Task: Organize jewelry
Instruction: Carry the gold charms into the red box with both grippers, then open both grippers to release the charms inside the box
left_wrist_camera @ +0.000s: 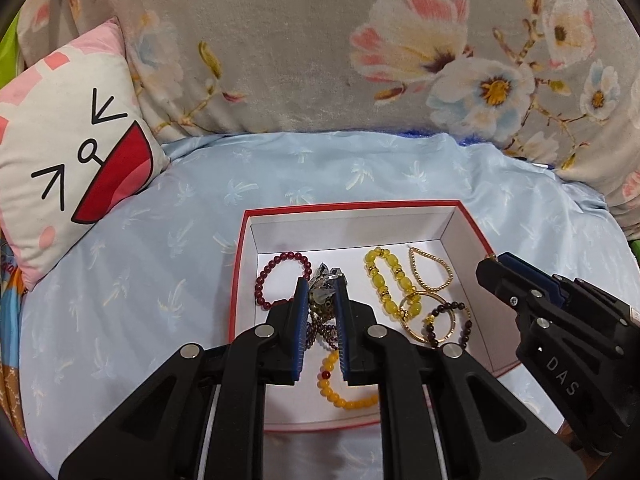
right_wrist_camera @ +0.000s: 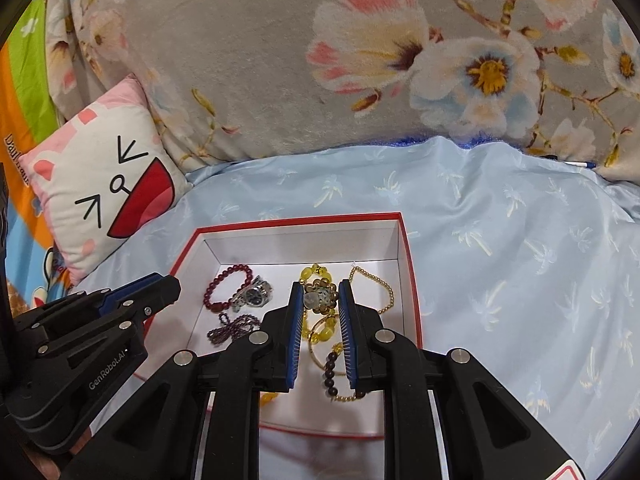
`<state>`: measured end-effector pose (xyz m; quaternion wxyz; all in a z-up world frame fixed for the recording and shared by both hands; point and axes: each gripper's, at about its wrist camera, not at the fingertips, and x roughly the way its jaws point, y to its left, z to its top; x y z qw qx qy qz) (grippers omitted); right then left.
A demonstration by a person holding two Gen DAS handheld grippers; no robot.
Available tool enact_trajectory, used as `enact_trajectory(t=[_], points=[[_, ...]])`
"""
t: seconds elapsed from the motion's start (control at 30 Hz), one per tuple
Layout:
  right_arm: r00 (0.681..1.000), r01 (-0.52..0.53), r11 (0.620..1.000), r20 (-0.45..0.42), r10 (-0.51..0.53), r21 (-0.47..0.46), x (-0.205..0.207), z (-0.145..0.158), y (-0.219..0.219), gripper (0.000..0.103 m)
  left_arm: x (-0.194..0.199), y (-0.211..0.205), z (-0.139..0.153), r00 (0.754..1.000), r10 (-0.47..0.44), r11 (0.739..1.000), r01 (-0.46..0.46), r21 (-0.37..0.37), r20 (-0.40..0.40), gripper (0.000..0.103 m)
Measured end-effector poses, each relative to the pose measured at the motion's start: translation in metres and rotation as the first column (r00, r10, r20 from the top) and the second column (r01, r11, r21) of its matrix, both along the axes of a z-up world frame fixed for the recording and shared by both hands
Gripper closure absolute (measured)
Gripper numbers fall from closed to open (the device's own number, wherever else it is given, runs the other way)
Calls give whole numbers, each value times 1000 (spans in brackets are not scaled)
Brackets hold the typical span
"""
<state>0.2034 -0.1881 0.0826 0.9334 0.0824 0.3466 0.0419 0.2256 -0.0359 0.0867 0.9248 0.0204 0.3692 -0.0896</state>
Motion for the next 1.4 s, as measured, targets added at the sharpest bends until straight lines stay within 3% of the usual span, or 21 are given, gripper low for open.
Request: enact_trajectory(t=[0.43,1.13,1.4], points=[[997,-13,1000,-74,12,-19,38,-32,8,86,37,-3,-29,998,26,999,-25,29,-54,90],[994,-11,1000,-107,10,-16,47,-50,11,85,42,-4,-41,998,33,999,-31,34,-58,90],[997,4,1000,-77,-6,-25,39,-41,7,73,34,3,-32,998,46,999,-45,24,-46,84]])
